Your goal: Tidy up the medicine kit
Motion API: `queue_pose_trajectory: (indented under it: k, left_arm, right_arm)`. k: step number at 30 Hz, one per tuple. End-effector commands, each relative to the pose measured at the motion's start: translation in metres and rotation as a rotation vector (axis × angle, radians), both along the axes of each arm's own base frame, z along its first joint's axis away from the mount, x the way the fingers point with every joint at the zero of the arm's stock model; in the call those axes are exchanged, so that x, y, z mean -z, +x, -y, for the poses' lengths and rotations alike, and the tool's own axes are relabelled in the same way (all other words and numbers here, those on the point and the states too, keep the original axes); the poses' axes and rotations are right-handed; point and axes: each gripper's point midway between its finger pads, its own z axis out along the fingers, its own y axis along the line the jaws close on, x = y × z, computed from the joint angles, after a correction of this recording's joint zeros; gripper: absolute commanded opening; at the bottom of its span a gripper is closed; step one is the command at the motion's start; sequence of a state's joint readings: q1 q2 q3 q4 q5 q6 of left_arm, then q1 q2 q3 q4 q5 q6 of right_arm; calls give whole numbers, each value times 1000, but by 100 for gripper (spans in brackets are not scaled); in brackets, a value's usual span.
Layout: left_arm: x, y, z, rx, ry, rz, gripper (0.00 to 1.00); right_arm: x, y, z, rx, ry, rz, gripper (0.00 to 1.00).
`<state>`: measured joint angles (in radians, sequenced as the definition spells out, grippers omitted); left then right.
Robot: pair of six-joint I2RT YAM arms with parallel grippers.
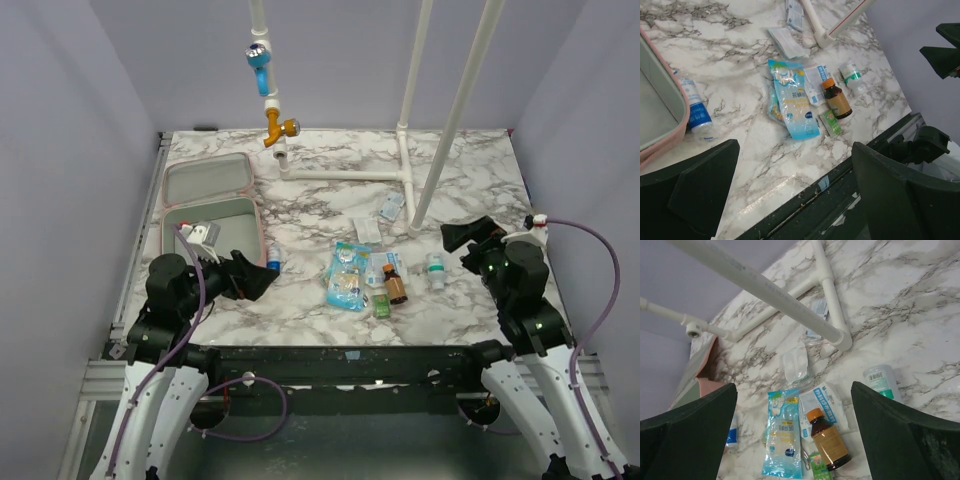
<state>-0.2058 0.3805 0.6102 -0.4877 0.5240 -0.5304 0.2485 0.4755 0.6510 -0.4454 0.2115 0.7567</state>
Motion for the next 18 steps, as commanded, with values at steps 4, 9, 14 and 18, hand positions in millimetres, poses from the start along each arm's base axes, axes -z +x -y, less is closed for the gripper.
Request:
queue_pose_trajectory:
  k: [4,9,14,18]
  left_arm:
    - [9,2,-7,-47,32,-33,98]
    - [10,5,-14,-97,40,-24,98]
    - [10,5,-18,-118,44,-20,98]
    - [14,11,-28,-191,61,-39,99]
  right_arm:
    - [2,-4,-18,-152,-83,-16,100]
    - [28,-3,-38,-296,-126,-91,95]
    - [51,0,-57,-404,-110,-195,93]
    - [70,1,-61,-438,-119,-266,92]
